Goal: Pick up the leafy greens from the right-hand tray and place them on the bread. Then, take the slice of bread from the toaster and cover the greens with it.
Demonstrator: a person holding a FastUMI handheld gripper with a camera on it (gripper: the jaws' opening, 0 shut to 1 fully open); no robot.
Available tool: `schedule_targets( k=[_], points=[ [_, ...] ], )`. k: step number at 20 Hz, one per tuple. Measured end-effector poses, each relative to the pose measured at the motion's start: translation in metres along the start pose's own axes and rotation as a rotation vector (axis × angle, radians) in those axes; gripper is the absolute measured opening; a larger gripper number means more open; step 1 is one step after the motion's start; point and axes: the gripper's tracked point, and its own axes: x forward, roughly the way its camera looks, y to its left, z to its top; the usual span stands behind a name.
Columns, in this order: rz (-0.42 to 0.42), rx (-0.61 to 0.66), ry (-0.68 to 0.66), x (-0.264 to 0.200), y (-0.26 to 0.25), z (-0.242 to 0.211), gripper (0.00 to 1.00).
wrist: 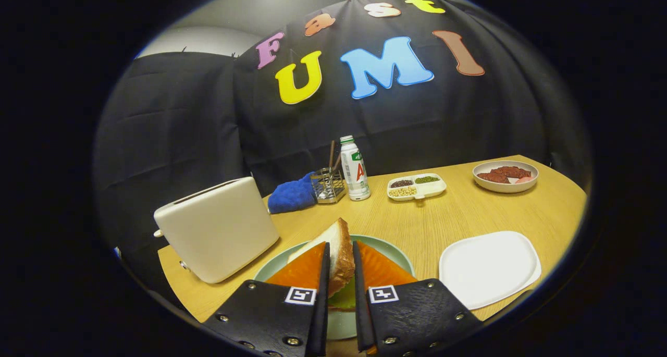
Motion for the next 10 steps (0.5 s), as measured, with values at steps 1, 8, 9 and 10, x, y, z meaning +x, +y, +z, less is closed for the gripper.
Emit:
schedule_targets(
  k=[1, 8, 9, 10],
  points=[
    [-0.005, -0.002, 0.010, 0.001, -0.003, -0.002, 0.23],
    [-0.065, -0.045, 0.033, 0.001, -0.027, -0.004, 0.33],
    [-0.066, -0.050, 0.033, 0.001, -0.027, -0.004, 0.33],
    [-0.068, -0.057, 0.028, -0.001, -0.028, -0.001, 0.33]
  ],
)
